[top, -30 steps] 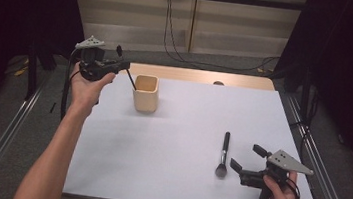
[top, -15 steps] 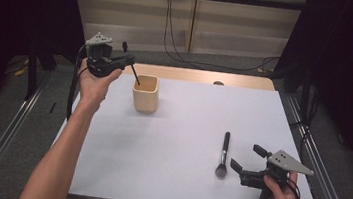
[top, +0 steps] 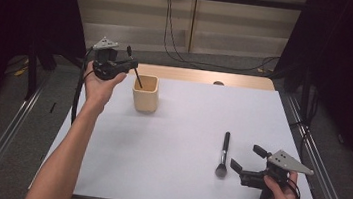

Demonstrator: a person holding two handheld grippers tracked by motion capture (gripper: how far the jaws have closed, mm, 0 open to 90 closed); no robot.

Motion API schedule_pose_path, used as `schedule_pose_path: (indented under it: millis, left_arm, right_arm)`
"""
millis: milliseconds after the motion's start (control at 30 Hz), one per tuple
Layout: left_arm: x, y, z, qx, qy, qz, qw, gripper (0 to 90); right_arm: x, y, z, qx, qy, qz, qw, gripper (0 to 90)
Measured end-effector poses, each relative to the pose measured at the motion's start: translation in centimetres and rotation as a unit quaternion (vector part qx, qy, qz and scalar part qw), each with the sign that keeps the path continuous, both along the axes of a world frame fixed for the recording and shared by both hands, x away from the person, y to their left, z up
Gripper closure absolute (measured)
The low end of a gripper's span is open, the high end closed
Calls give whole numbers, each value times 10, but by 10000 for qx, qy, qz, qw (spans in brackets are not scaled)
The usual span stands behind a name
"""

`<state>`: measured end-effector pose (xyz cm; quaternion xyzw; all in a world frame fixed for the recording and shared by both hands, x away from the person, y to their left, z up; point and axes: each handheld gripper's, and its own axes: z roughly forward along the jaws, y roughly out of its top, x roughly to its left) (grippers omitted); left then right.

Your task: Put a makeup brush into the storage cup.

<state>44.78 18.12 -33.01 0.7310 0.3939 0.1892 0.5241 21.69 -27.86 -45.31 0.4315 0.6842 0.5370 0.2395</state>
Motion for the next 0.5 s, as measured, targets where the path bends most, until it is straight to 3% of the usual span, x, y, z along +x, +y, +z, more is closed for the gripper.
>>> schedule_pose_path:
  millis: [500]
  left_arm:
    - [2, -3, -15, 109, 79, -39, 9999, 855]
  right_arm:
    - [0, 0, 0, 10, 1, -5, 10000, 0]
